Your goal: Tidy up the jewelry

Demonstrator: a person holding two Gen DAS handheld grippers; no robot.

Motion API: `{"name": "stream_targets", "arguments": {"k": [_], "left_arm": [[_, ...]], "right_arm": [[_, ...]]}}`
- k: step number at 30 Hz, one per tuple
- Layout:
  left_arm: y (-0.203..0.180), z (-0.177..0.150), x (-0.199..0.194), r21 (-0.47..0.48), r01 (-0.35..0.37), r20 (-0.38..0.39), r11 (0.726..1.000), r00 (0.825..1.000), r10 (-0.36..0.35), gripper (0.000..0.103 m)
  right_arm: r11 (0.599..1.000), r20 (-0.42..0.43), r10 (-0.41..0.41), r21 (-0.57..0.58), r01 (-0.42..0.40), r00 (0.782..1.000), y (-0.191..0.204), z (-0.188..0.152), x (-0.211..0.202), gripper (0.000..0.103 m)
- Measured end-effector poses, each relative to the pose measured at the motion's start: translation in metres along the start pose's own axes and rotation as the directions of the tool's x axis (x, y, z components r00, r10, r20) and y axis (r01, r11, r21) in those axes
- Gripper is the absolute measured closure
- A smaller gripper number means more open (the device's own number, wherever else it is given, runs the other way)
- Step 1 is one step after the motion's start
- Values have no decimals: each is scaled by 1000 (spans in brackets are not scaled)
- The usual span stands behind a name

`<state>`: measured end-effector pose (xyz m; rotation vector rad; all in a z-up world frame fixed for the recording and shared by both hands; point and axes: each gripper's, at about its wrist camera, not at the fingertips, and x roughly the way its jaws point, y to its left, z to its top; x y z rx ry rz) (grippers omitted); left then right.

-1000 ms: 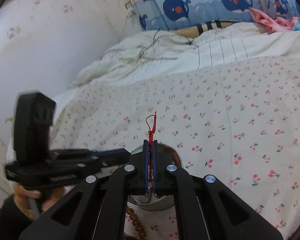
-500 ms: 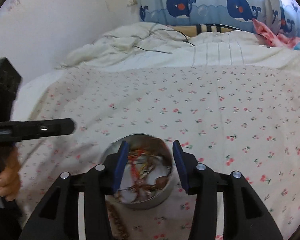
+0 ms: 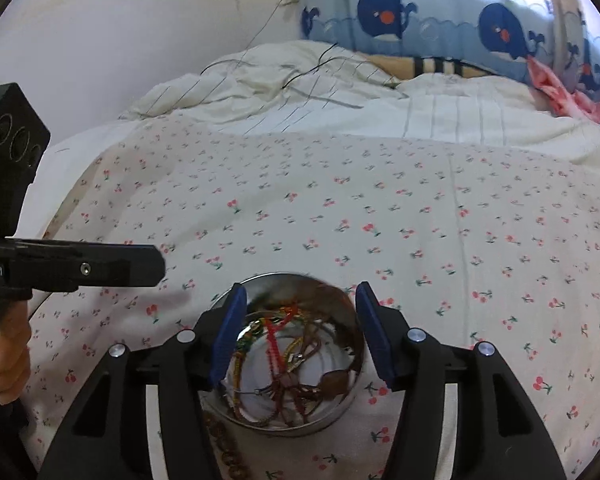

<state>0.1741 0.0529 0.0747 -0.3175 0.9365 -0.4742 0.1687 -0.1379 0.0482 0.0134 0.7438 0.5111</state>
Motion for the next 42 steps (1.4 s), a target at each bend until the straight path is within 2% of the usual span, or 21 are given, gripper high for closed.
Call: {"name": "stream_targets", "arguments": {"k": [5,8,11,12,14,17,21,25,30,32,34,38,42], "left_arm": [[0,0,2,0,-5,-4,1000,1000,5,65],[1,0,2,-3,-7,-4,1000,1000,7,64],[0,0,2,-4,-8,-3,1000,1000,8,63],[0,0,2,-5,-8,-3,1000,1000,8,62],[1,0,2,-4,-8,-4,1000,1000,8,60],[1,1,2,-6,-9,-5,1000,1000,9,58],[-2,0,0,10,-19,-7,1000,1000,19,56],[-10,-4,-4,64,-39,-22,997,999,40,52],[-7,-40,-6,89,-40,-81,995,996,48,50],[-1,-56,-1,75,-45,-116,996,992,54,50],[2,-65,7,62,-49,-142,997,988,58,50],[-9,-74,22,109,-42,-143,993,988,58,50],[-16,-84,38,161,-75,-163,984,981,101,50]], "right_arm": [[997,-42,60,55,-57,997,-7,-6,10,47],[997,-60,59,56,-55,996,-4,-6,13,44],[993,-78,92,81,-86,993,-4,-5,13,35],[990,-89,114,96,-106,989,-3,-5,14,30],[966,-128,215,173,-191,968,-6,-3,18,27],[954,-120,238,217,-209,964,-10,0,12,26],[962,-51,179,218,-164,983,-15,8,-21,26],[979,-35,71,196,-63,997,-19,-2,-60,25],[989,-123,-61,123,77,990,-20,-57,-85,25],[981,-175,-62,173,93,983,-29,-81,-87,25],[974,-192,-50,207,90,980,-32,-91,-85,25],[976,-173,-52,198,86,984,-30,-90,-80,25],[972,-180,-22,225,63,983,-34,-92,-76,25]]}}
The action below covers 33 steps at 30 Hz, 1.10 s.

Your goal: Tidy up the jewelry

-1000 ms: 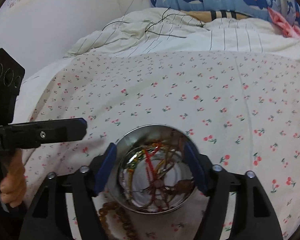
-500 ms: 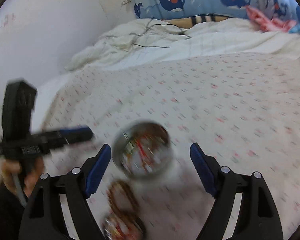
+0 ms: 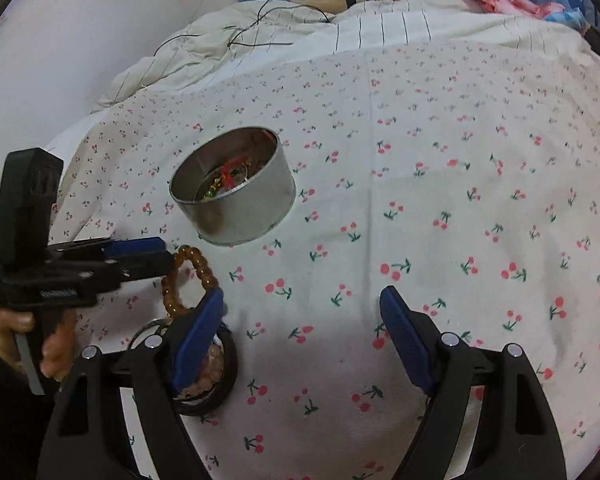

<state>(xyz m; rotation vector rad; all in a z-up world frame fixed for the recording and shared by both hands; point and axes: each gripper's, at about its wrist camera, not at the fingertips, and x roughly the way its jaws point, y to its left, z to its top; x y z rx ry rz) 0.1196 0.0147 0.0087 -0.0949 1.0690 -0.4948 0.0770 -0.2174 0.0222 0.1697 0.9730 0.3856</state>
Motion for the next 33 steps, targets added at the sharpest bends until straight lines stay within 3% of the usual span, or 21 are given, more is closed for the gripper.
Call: {"name": "stream_targets", "arguments": {"k": [4,5,6,8,11,14,19,29,33], "left_arm": [[-5,2,5,8,-17,8,1000,1000,17,54],[-7,1,6,19,-23,9,1000,1000,23,63],[-10,1,8,35,-25,-1,999,1000,25,84],[-14,0,10,64,-40,-6,997,999,41,92],[-16,0,6,76,-39,-1,996,999,39,93],[-11,2,-2,63,-35,14,997,999,34,93],[-2,9,-8,16,-41,30,999,999,41,93],[-1,7,-3,28,-34,2,999,999,34,93],[0,6,1,22,-33,-11,999,999,33,93]], "right_arm": [[999,10,40,-14,-40,999,3,1,-8,28],[998,16,48,-29,-48,999,6,0,-11,30],[996,20,61,-62,-60,998,11,0,-15,34],[987,16,94,-132,-91,995,24,-3,-21,44],[949,-26,162,-271,-163,986,52,-14,-27,57],[915,-75,211,-335,-224,975,71,-23,-24,70],[908,-132,140,-377,-180,981,82,-31,-5,89],[878,-227,39,-457,-142,973,96,-30,16,90],[843,-240,-32,-528,-103,970,105,-28,22,91]]}}
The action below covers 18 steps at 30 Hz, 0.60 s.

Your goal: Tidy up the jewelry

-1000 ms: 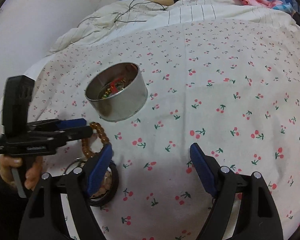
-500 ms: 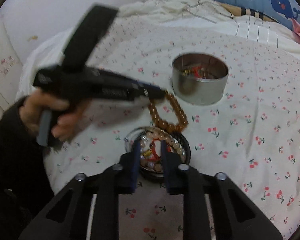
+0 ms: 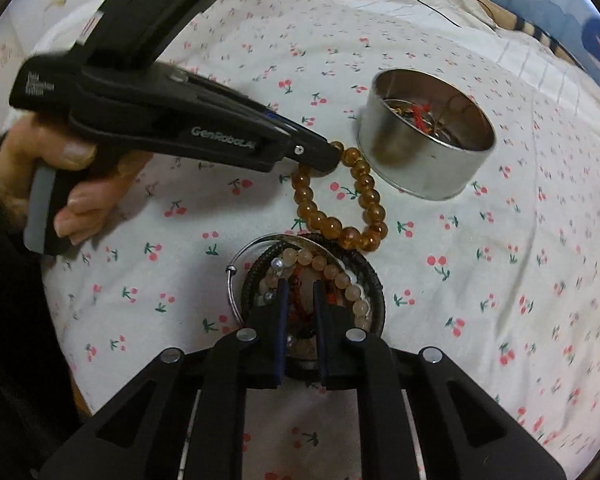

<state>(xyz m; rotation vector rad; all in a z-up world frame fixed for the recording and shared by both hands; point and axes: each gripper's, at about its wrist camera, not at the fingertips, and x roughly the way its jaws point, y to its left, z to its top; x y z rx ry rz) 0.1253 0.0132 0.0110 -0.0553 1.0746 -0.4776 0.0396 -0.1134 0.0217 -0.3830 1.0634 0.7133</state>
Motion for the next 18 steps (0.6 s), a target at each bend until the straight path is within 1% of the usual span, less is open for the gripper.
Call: {"name": "stream_targets", "arguments": {"k": [1,2,4,5,6,8,11,12,15,18], "left_arm": [[0,0,1,0,0,-3,1000,1000,0,93],[-1,0,2,0,1,-3,1000,1000,-1,93],[0,0,1,-5,5,1,1000,1000,-5,93],[0,0,1,-10,8,4,1000,1000,-8,93],[1,1,-1,-18,16,8,1000,1000,-16,93],[2,2,-1,-26,21,12,999,1000,-20,93],[5,2,-3,-43,43,18,998,999,-43,93],[7,2,-4,-49,50,21,998,999,-49,93],[9,3,-9,-67,76,34,995,997,-74,93],[12,5,-17,-84,116,54,990,992,-112,93]], "right_arm": [[1000,-8,-12,-4,12,1000,-1,0,4,96],[1000,-9,-12,-2,12,1000,-1,0,5,97],[999,27,24,44,-25,999,-6,-5,0,100],[995,52,50,80,-54,997,-11,-10,-7,100],[986,95,87,134,-99,992,-20,-16,-16,100],[960,180,141,215,-179,974,-37,-27,-33,100],[918,293,187,288,-273,938,-54,-40,-54,100],[896,344,208,308,-319,916,-62,-44,-62,100],[848,464,241,326,-417,852,-80,-52,-80,100],[818,540,258,319,-478,801,-91,-55,-92,100]]}}
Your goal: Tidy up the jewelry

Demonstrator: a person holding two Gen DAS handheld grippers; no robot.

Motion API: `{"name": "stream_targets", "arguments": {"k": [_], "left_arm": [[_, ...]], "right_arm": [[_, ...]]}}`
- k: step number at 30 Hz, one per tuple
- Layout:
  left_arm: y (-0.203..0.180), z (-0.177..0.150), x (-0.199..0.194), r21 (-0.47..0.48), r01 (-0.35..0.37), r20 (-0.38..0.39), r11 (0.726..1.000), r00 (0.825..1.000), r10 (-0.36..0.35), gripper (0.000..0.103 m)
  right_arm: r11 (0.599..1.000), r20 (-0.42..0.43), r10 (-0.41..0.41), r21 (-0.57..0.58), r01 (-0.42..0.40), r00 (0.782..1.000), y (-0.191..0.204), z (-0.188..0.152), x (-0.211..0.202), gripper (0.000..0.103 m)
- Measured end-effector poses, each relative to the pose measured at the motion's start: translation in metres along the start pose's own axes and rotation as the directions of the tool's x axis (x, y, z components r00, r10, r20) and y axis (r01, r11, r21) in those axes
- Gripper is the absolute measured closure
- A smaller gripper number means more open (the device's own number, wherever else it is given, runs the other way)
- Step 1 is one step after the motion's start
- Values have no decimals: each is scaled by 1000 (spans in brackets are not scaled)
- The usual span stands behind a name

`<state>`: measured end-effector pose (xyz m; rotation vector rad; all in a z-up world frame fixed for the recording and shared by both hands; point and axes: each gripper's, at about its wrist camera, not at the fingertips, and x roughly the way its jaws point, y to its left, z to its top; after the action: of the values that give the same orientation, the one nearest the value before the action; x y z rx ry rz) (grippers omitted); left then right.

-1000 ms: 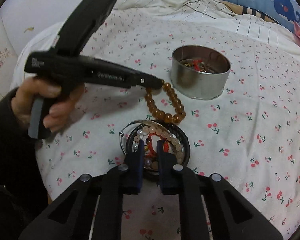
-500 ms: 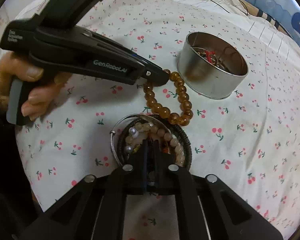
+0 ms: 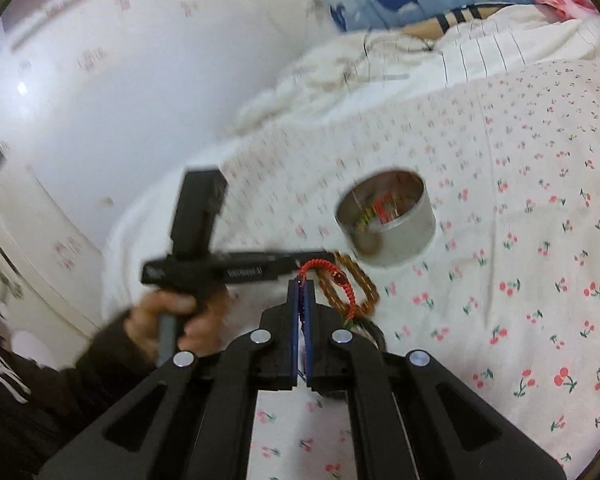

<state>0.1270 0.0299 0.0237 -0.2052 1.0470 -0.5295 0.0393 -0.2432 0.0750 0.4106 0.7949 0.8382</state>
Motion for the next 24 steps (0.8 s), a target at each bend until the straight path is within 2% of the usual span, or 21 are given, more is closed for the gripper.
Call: {"name": "stream_targets", "arguments": {"k": [2,9,14,17,22,24], "left_arm": [[0,2,-6,5,8,14,1000,1000,-8,93],[-1,3,-7,2,15,20,1000,1000,-15,93],[-13,3,-20,56,16,60,998,998,-19,93],[-24,2,-28,115,-50,96,992,995,39,93],[-45,4,-38,190,-172,157,967,977,143,93],[-50,5,-42,205,-193,174,959,972,159,93]], "right_arm": [[1000,17,3,13,-3,1000,-2,2,-2,100],[999,-8,-25,40,25,1000,-3,0,16,100],[998,5,-29,52,29,1000,-8,1,20,100],[997,16,-29,67,28,999,-12,2,22,100],[997,30,-16,78,14,999,-13,7,26,100],[996,38,-10,85,7,999,-14,10,28,100]]}}
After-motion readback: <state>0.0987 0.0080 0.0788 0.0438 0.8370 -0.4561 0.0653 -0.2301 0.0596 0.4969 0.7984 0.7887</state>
